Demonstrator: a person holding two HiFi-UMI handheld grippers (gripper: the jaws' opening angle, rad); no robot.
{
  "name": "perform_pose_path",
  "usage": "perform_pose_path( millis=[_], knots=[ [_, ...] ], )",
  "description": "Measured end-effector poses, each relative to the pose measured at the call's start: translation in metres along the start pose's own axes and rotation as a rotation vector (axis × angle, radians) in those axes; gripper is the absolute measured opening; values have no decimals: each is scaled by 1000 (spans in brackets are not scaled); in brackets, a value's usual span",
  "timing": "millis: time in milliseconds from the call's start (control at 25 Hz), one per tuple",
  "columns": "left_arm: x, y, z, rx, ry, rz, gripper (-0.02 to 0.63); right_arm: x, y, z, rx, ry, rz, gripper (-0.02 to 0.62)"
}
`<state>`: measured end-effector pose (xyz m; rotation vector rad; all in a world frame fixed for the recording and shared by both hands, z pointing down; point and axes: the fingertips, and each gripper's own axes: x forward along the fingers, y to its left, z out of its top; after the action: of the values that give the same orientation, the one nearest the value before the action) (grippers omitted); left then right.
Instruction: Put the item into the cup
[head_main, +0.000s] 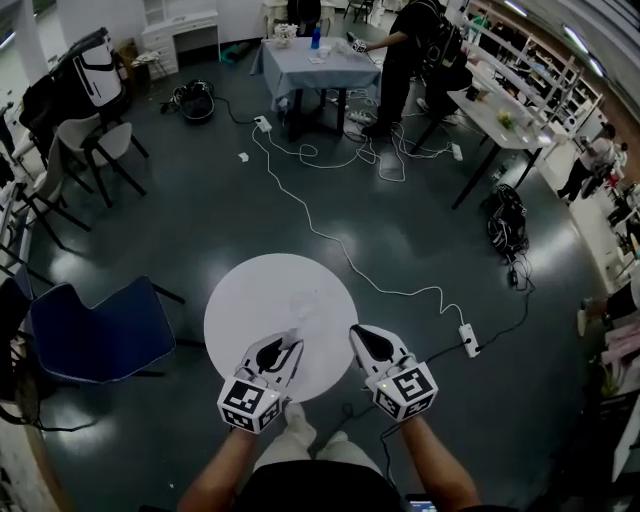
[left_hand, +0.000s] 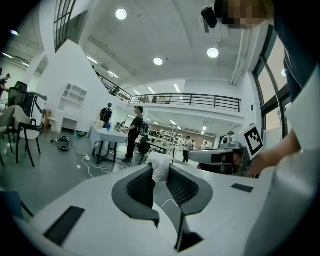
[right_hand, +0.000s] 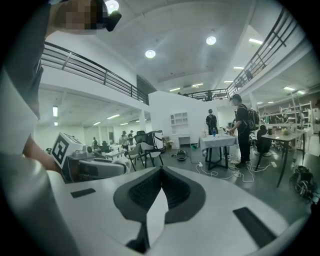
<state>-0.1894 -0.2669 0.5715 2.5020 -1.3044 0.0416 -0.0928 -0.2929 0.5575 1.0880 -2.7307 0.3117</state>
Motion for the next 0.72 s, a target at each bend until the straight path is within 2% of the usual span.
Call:
perform_pose_path(
  millis=[720],
  knots=[
    [19, 14, -45, -8, 109, -9, 74, 7, -17, -39, 33, 40, -25, 17]
  ],
)
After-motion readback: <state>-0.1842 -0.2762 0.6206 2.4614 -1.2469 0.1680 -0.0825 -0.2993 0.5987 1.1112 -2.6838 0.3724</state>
